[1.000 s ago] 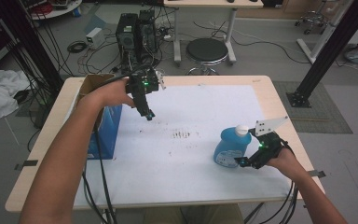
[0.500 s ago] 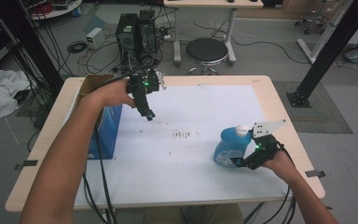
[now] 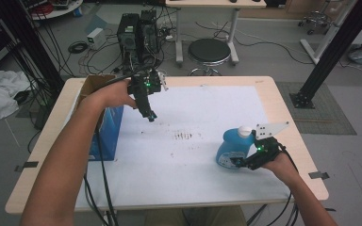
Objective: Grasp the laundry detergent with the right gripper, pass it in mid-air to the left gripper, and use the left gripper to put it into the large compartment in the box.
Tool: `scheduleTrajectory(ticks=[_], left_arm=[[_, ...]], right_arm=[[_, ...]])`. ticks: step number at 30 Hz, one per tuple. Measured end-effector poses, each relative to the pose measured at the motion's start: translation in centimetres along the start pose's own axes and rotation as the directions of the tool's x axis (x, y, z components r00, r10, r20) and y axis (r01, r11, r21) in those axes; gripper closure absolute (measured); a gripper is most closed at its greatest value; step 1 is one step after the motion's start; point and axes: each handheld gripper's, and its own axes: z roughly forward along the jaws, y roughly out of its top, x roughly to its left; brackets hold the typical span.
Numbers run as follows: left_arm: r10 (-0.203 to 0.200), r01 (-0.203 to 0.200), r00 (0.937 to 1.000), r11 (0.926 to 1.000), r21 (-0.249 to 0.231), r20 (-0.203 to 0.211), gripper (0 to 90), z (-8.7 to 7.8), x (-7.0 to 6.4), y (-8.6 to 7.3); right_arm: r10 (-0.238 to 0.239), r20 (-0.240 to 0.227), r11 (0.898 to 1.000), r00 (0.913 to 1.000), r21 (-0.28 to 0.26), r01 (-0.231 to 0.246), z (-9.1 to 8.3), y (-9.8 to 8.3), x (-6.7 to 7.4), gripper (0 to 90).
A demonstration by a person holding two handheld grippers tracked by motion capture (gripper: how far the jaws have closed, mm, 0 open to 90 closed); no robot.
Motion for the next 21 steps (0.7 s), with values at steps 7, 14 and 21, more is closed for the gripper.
scheduleTrajectory(ticks=[7, 14, 21], left_arm=[[0.002, -0.002, 1.0, 1.0, 0.001, 0.0, 4.1, 0.0, 0.01, 0.0], [-0.003, 0.003, 1.0, 1.0, 0.001, 0.003, 4.1, 0.05, -0.08, -0.15], [-0.005, 0.005, 1.0, 1.0, 0.0, 0.002, 4.1, 0.09, -0.02, -0.16]], right_arm=[[-0.002, 0.0, 1.0, 1.0, -0.011, 0.002, 0.02, -0.06, -0.15, 17.9], [-0.008, -0.015, 1.0, 0.9999, -0.018, 0.007, 0.08, -0.17, -0.22, 25.8], [-0.011, -0.02, 1.0, 0.9997, -0.025, 0.01, 0.0, -0.19, -0.32, 31.6]])
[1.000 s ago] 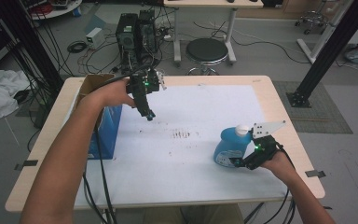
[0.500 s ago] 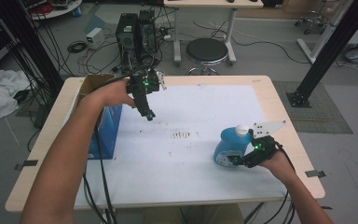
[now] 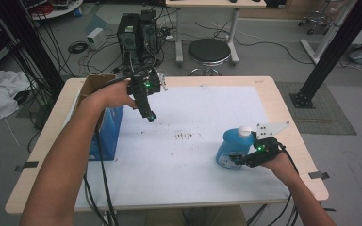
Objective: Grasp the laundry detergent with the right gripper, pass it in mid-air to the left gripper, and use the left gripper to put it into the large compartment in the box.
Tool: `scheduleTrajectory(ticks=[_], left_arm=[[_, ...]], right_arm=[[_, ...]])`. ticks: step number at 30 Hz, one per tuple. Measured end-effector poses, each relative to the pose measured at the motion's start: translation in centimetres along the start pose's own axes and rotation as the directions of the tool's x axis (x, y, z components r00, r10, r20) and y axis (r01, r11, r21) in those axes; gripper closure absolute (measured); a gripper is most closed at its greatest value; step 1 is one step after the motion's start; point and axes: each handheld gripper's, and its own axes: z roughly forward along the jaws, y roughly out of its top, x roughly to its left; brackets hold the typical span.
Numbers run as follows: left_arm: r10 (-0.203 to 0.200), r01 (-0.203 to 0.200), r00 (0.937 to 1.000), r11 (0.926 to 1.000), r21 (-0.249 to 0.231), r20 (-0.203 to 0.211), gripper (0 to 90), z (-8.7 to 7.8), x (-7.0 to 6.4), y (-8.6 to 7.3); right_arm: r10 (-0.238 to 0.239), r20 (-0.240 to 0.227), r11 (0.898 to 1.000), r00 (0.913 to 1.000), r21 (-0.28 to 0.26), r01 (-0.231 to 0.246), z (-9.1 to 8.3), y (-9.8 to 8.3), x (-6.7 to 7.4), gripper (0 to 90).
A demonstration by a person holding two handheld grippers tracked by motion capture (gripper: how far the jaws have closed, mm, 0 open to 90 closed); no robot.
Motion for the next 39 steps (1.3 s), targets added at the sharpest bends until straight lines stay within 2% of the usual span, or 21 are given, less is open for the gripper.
scheduleTrajectory(ticks=[23, 31, 39], left_arm=[[0.0, 0.0, 1.0, 1.0, 0.004, 0.006, 4.1, 0.3, 0.0, 0.0], [0.004, -0.004, 1.0, 1.0, 0.001, 0.004, 4.1, 0.3, -0.1, 0.0], [0.013, -0.013, 0.9999, 0.9999, -0.005, -0.002, 4.1, 0.0, -0.3, 0.1]], right_arm=[[-0.024, 0.002, 0.999, 0.9997, -0.024, 0.024, 0.1, -0.2, -0.4, 41.4], [-0.049, 0.041, 0.998, 0.9979, -0.043, 0.051, 0.0, -0.2, -0.1, 45.6], [-0.059, 0.064, 0.998, 0.9962, -0.024, 0.061, -0.1, 0.4, 0.6, 46.2]])
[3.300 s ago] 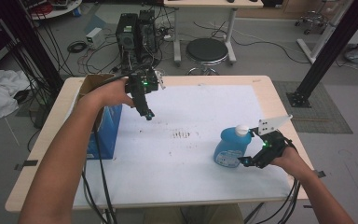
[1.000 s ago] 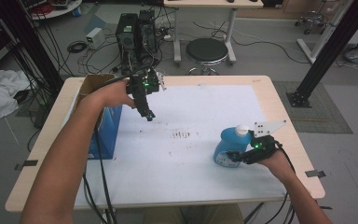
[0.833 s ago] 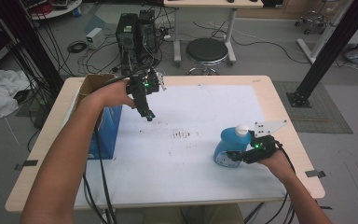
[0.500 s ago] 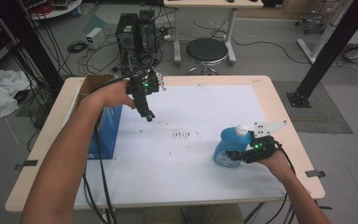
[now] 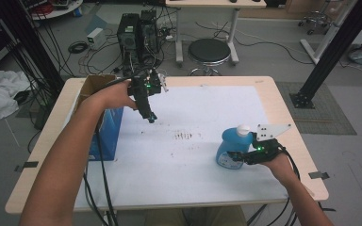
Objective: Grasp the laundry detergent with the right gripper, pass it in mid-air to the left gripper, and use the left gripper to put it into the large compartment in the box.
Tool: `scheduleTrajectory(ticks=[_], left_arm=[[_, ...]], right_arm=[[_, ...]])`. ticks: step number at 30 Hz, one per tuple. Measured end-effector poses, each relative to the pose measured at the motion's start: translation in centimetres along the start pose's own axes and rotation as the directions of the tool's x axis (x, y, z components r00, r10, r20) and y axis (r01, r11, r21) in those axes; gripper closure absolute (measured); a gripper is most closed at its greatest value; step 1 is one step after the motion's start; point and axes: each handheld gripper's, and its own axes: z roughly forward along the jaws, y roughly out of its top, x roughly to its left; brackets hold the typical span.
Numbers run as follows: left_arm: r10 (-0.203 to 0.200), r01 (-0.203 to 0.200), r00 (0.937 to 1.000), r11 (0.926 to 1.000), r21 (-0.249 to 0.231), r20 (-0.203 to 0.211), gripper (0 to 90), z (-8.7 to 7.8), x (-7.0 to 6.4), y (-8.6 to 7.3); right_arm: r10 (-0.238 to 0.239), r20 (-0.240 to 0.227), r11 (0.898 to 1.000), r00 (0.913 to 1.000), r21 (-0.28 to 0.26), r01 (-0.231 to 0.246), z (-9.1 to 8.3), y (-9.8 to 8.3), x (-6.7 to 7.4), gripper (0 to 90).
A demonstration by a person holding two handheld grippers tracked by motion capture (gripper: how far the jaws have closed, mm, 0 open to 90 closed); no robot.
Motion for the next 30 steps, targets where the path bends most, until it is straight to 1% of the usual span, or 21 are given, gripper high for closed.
scheduleTrajectory(ticks=[3, 7, 9, 14, 16, 18, 20, 24, 27, 30], left_arm=[[0.006, -0.006, 1.0, 1.0, -0.001, -0.001, 4.1, -0.3, -0.2, 0.1], [0.011, -0.011, 0.9999, 0.9998, -0.019, -0.008, 4.1, -0.7, -0.6, 0.3], [0.013, -0.013, 0.9999, 0.9996, -0.024, -0.001, 4.1, -0.9, -0.9, 0.3], [0.021, -0.021, 0.9998, 0.9994, -0.027, -0.003, 4.1, -1.3, -1.4, 0.4], [0.02, -0.02, 0.9998, 0.9994, -0.029, -0.003, 4.1, -1.6, -1.7, 0.4], [0.018, -0.018, 0.9998, 0.9993, -0.033, -0.002, 4.1, -1.8, -1.9, 0.4], [0.012, -0.013, 0.9999, 0.9993, -0.036, -0.002, 4.1, -2.0, -2.2, 0.4], [0.027, -0.027, 0.9996, 0.999, -0.036, 0.001, 4.1, -2.6, -3.1, 0.7], [0.043, -0.043, 0.9991, 0.9986, -0.032, 0.004, 4.1, -3.0, -3.7, 1.1], [0.056, -0.056, 0.9984, 0.998, -0.031, 0.008, 4.1, -3.5, -4.3, 1.5]], right_arm=[[0.001, 0.001, 1.0, 1.0, -0.011, -0.001, -0.5, 0.5, 0.1, 46.1], [-0.02, 0.02, 1.0, 0.9996, 0.01, 0.02, -1.1, 1.7, 0.8, 46.1], [-0.035, 0.026, 0.999, 0.999, 0.017, 0.035, -1.4, 2.3, 1.2, 46.1], [-0.066, 0.046, 0.997, 0.9967, 0.032, 0.065, -2.0, 4.0, 2.5, 46.0], [-0.077, 0.05, 0.996, 0.9958, 0.041, 0.075, -2.2, 4.8, 3.0, 46.0], [-0.084, 0.049, 0.996, 0.9953, 0.037, 0.082, -2.3, 5.7, 3.4, 45.9], [-0.083, 0.045, 0.996, 0.9956, 0.029, 0.081, -2.3, 6.5, 3.6, 45.9], [-0.092, 0.028, 0.996, 0.9953, 0.014, 0.092, -2.0, 7.9, 3.7, 45.9], [-0.086, 0.003, 0.996, 0.9963, 0.005, 0.086, -1.4, 8.6, 3.4, 45.9], [-0.088, -0.016, 0.996, 0.996, 0.016, 0.088, -0.6, 9.1, 2.9, 45.9]])
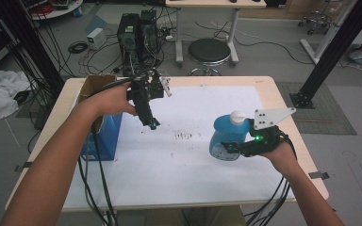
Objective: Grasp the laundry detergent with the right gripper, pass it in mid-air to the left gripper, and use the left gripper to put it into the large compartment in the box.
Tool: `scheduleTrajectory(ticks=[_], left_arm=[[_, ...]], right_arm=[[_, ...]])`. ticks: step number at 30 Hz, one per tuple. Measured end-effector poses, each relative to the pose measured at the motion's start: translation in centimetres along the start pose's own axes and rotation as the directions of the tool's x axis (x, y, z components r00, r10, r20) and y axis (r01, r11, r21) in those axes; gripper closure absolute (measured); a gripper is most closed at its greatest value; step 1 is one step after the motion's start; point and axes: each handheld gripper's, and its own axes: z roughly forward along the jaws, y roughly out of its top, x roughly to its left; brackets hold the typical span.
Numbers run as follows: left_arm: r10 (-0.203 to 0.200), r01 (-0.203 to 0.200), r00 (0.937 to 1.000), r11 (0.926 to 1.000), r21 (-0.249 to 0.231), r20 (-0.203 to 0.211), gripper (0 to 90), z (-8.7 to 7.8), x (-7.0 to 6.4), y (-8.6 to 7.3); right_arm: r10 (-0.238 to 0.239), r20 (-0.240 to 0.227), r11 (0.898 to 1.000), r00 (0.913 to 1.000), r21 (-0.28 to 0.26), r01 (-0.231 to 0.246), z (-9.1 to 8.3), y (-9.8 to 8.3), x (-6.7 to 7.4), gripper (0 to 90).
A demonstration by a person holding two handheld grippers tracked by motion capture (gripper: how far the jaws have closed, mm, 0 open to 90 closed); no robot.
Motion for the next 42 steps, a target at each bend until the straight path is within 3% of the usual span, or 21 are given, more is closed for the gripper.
scheduleTrajectory(ticks=[14, 20, 28, 42], left_arm=[[0.031, -0.03, 0.9983, 0.9995, -0.012, 0.049, 4.1, -0.8, -2.1, 1.7], [0.027, -0.026, 0.9978, 0.9992, -0.029, 0.06, 4.1, -1.2, -2.6, 2.1], [0.062, -0.061, 0.9957, 0.9981, -0.01, 0.069, 4.1, -1.4, -3.4, 3.5], [0.091, -0.088, 0.9913, 0.9954, -0.038, 0.096, 4.1, -2.0, -4.0, 5.4]], right_arm=[[-0.019, -0.097, 1.0, 0.9951, 0.008, 0.02, 3.3, 1.0, -1.9, 45.9], [-0.028, -0.118, 1.0, 0.9926, 0.008, 0.029, 4.3, 1.2, -2.0, 45.9], [-0.045, -0.151, 0.998, 0.9875, 0.027, 0.049, 5.7, 2.0, -2.0, 45.9], [-0.102, -0.17, 0.993, 0.98, 0.034, 0.11, 8.2, 3.6, -1.5, 46.0]])
